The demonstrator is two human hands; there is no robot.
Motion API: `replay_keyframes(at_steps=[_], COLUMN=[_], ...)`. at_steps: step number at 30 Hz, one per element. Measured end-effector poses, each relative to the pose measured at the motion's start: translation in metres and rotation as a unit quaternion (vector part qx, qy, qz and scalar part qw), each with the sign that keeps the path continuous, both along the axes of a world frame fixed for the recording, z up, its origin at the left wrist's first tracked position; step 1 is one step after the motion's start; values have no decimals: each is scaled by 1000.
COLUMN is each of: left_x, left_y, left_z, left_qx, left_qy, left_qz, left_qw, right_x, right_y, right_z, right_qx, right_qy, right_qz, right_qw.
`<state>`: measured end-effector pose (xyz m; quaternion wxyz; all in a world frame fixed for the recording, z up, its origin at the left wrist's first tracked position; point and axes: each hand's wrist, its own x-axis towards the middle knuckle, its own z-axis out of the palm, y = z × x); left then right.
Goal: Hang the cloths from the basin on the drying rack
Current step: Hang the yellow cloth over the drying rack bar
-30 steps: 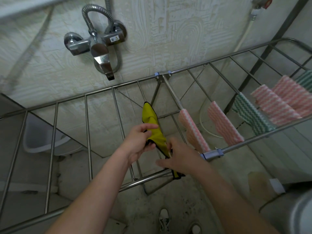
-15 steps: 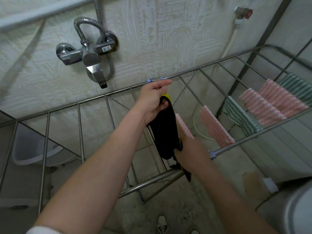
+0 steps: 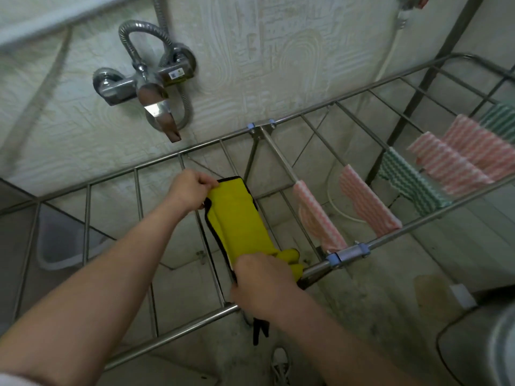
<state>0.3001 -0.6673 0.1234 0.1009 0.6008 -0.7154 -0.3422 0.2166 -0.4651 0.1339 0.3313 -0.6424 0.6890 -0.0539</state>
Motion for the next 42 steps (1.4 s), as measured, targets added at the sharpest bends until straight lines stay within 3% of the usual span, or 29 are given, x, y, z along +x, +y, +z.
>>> replay_keyframes(at_steps=[3, 7, 15, 17, 20, 22, 24, 30, 34, 38, 42], left_x=[5, -3, -15, -20, -35, -45, -52, -57, -65, -66, -64], left_y=[-3, 0, 22, 23, 16, 13, 13, -2, -9, -10, -2], left_z=[-15, -31, -60, -62, -65, -69, -71, -72, -62, -64, -66], left_qx=[-95, -183, -208, -176, -84, 1, 35, -35, -95, -140, -110], left_qy=[-145, -296, -378, -342, -99, 66, 128, 68, 4, 3, 15], left_qz=[-108, -199, -223, -197, -90, -8, 38, 115, 92, 79, 56], left_qw=[979, 916, 874, 902, 987, 998, 990, 990, 991, 987, 992], right_x=[13, 24, -16, -45, -76, -81, -77, -61, -62, -61, -65], right_y=[-5, -7, 11, 15, 11, 6, 1, -10, -8, -4, -7], right_z=[-9, -14, -3, -1, -6, -15, -25, -49, -50, -46, -40], right_qx=[8, 8, 24, 3, -21, -29, -21, -12, 26, 27, 24], right_qy=[11, 26, 5, 20, 61, 75, 91, 155, 133, 155, 140], right_qz=[21, 50, 4, -33, -92, -110, -105, -78, -53, -45, -70], right_qw=[1000, 998, 1000, 999, 994, 991, 990, 985, 989, 987, 987])
